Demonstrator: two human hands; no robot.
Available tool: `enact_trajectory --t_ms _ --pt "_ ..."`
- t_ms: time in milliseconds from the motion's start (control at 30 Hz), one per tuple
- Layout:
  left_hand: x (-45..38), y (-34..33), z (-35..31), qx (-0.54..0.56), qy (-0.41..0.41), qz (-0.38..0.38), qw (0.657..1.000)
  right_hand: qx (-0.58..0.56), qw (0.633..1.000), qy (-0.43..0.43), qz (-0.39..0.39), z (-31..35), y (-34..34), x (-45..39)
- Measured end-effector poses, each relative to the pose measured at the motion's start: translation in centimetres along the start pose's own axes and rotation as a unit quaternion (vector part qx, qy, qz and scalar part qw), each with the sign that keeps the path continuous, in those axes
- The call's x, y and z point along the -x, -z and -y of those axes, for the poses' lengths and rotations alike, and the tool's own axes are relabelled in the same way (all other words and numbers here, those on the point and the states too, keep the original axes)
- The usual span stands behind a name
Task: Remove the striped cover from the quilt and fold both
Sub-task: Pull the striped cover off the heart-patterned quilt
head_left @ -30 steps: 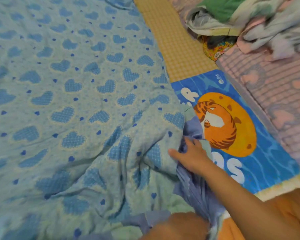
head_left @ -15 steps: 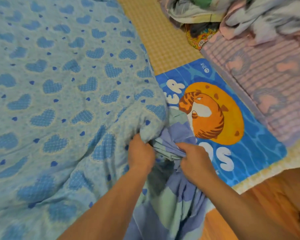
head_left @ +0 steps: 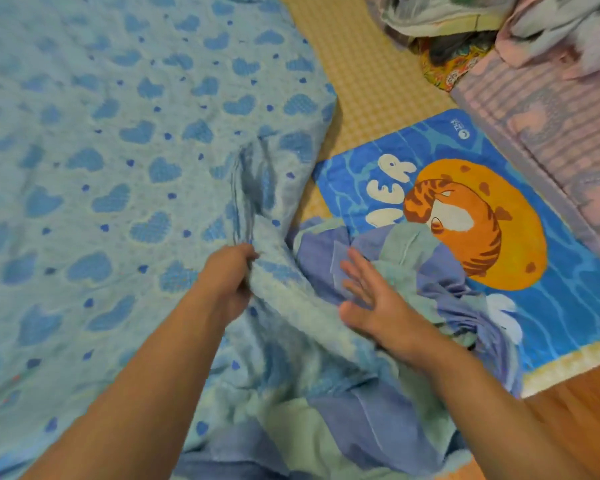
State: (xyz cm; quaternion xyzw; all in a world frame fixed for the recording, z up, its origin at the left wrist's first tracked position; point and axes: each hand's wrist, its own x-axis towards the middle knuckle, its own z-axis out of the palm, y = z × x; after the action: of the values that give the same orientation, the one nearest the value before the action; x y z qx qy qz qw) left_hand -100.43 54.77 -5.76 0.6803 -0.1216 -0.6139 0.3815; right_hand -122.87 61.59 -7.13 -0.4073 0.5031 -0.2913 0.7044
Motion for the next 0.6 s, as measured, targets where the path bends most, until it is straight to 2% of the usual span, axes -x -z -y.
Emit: enact_trajectory --t_ms 33,67,133,167,233,300,333,367,433,467,533,567,600 --pt "0.6 -0.3 0.6 0.019 -0.011 0.011 1.0 0.065 0.997 0.015 0.042 0.0 -1.7 -0.3" --pt "1.3 -0.7 1.1 0.032 -0.026 0.039 0.998 0.133 0.989 0.034 0.046 -0.4 -3.1 -0.7" --pt "3.8 -0.2 2.1 0.034 -0.055 0.135 0.989 0.246 0.967 0.058 -0.026 -1.2 -6.2 -1.1" --pt "4.6 -0.5 2.9 0.015 -0.055 0.192 0.98 0.265 0.959 0.069 -0.075 -2.1 -6.5 -1.3" --pt "6.2 1.0 4.3 -0.073 -0.045 0.257 0.963 0.298 0.934 0.058 -0.191 -3.4 -6.2 -0.2" --pt "7.2 3.9 5.1 -0.209 -0.068 0.242 0.945 0.246 0.906 -0.008 -0.345 -4.0 -3.3 2.2" --pt "7.7 5.8 5.6 -0.3 -0.097 0.207 0.926 0.181 0.897 -0.051 -0.4 -4.1 -1.2 3.7" --pt "8.2 8.2 6.1 -0.396 -0.125 0.172 0.893 0.124 0.895 -0.102 -0.417 -4.1 0.6 5.1" --pt "9.8 12.6 7.0 -0.521 -0.156 0.142 0.827 0.02 0.91 -0.183 -0.371 -2.0 0.6 6.6" --pt "10.8 14.4 7.5 -0.546 -0.155 0.153 0.809 -0.005 0.919 -0.175 -0.353 0.1 -1.3 6.4" --pt "12.6 16.1 8.4 -0.572 -0.161 0.187 0.782 -0.147 0.936 -0.127 -0.294 6.6 -8.0 4.7" --pt "13.3 16.3 8.7 -0.576 -0.175 0.179 0.778 -0.191 0.949 -0.065 -0.244 10.3 -11.7 4.0" --pt "13.7 16.3 8.9 -0.556 -0.211 0.148 0.79 -0.185 0.968 0.021 -0.17 13.1 -14.1 4.2"
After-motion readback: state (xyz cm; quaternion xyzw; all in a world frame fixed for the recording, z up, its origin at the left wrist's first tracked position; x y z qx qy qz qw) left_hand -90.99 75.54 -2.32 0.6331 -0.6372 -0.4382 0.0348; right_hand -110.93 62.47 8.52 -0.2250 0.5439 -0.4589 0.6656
